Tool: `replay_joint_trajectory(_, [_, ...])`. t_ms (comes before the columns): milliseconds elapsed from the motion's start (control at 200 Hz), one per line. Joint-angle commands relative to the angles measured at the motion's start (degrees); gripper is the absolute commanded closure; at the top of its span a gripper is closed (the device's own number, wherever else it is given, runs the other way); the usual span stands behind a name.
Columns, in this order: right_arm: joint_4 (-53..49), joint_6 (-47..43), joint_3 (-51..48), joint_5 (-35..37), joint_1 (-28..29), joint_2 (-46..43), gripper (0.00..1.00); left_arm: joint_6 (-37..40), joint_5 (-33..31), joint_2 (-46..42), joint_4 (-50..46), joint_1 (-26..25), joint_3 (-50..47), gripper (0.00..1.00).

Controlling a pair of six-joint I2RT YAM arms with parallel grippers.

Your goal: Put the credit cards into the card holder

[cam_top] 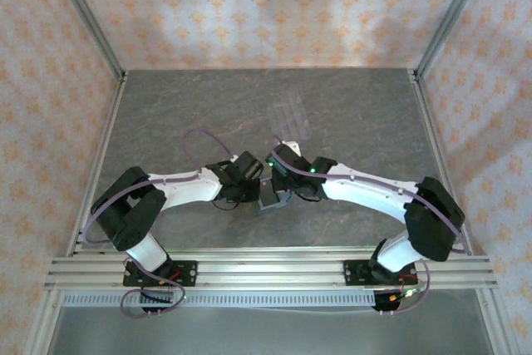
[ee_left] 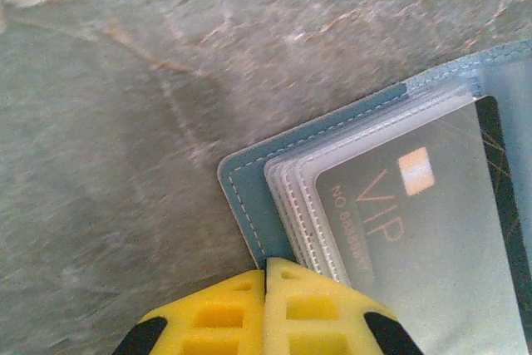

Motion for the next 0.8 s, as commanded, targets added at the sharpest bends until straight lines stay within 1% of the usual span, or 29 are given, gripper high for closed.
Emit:
replay_joint_trajectory(0, [8.8,5.7,-3.4,-12.0,-0.9,-0.7,1.00,-3.7,4.7,4.6,5.7,-1.5,0.4,0.97])
replay_joint_trajectory(85, [16.1,10.4,-6.2,-17.2,-1.5,0.3,1.00,-5.1,5.3,5.3,7.0,-1.5,0.9,0.96])
replay_joint_trajectory(140, [20.7,13.5,-8.0,-19.8,-1.8,1.6,1.00,-5.8,4.5,5.0,6.6,-1.4,0.8,0.96])
replay_joint_trajectory(195, [24.4,16.0,-9.7,-21.4,-2.2,2.8,1.00,-6.6,2.8,4.0,5.4,-1.4,0.2,0.95])
replay_joint_trajectory(305, [30.1,19.5,-12.5,-22.5,-3.0,4.2,0.94,-8.2,-2.6,-1.4,2.2,-1.4,-3.1,0.92])
replay_joint_trajectory(425, [31.6,20.3,-12.8,-22.7,-3.5,6.1,0.92,-7.9,-5.9,-6.6,-2.6,-1.4,-5.4,0.84])
replay_joint_trajectory(585, [34.2,21.2,-11.9,-24.2,-3.5,9.7,0.89,-8.4,-8.2,-11.2,-6.9,-1.4,-7.9,0.80])
replay_joint_trajectory(711, [35.7,21.4,-11.4,-25.2,-3.4,11.6,0.77,-9.3,-9.0,-14.6,-8.5,-1.2,-10.1,0.77])
replay_joint_trajectory(791, [34.5,20.1,-10.8,-25.4,-3.4,11.1,0.70,-9.2,-9.3,-16.2,-9.5,-0.8,-10.5,0.74])
